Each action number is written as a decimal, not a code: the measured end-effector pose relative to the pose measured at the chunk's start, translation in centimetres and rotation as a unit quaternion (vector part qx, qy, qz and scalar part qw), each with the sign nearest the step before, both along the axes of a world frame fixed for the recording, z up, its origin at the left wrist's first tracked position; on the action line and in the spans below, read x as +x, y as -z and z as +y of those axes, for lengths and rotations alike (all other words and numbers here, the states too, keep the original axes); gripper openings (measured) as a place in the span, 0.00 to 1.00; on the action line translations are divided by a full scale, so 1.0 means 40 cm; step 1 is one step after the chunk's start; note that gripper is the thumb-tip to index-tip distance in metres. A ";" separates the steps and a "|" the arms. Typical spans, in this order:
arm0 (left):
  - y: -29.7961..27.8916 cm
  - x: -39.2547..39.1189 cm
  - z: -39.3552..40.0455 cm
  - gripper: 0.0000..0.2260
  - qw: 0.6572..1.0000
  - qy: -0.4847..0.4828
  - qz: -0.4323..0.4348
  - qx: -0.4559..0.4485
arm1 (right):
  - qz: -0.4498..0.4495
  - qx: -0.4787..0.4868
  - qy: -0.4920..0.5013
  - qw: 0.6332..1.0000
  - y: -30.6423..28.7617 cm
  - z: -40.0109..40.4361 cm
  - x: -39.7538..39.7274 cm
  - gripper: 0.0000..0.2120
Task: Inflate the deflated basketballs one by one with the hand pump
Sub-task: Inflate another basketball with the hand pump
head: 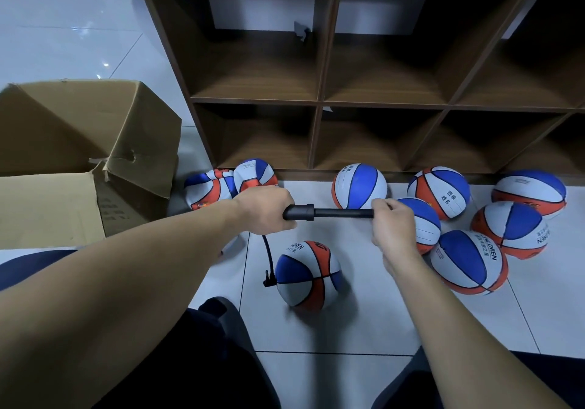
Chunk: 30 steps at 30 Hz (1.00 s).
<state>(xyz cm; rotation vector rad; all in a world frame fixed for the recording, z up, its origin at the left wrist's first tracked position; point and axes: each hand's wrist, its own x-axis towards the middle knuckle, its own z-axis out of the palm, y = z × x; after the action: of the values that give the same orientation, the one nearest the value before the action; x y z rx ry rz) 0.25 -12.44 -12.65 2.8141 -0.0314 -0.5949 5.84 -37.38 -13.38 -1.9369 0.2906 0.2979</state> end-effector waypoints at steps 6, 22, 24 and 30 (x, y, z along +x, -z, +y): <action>0.002 0.012 -0.045 0.09 0.999 0.015 -0.032 0.033 | -0.067 -0.033 0.065 0.995 0.016 0.031 -0.032 0.14; -0.002 0.015 -0.081 0.11 0.993 0.068 -0.056 0.075 | -0.008 0.022 -0.057 0.998 0.034 0.119 -0.106 0.15; -0.001 0.018 -0.079 0.11 0.994 0.066 -0.054 0.066 | -0.008 0.021 -0.060 0.998 0.041 0.118 -0.103 0.15; 0.000 0.019 -0.080 0.10 0.995 0.063 -0.050 0.052 | 0.003 0.008 -0.070 0.998 0.034 0.105 -0.088 0.15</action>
<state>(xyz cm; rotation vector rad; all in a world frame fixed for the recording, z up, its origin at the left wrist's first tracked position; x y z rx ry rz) 1.01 -15.62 -12.67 2.9584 -0.2030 -0.4959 2.33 -33.17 -14.72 -1.9451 0.1574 0.3966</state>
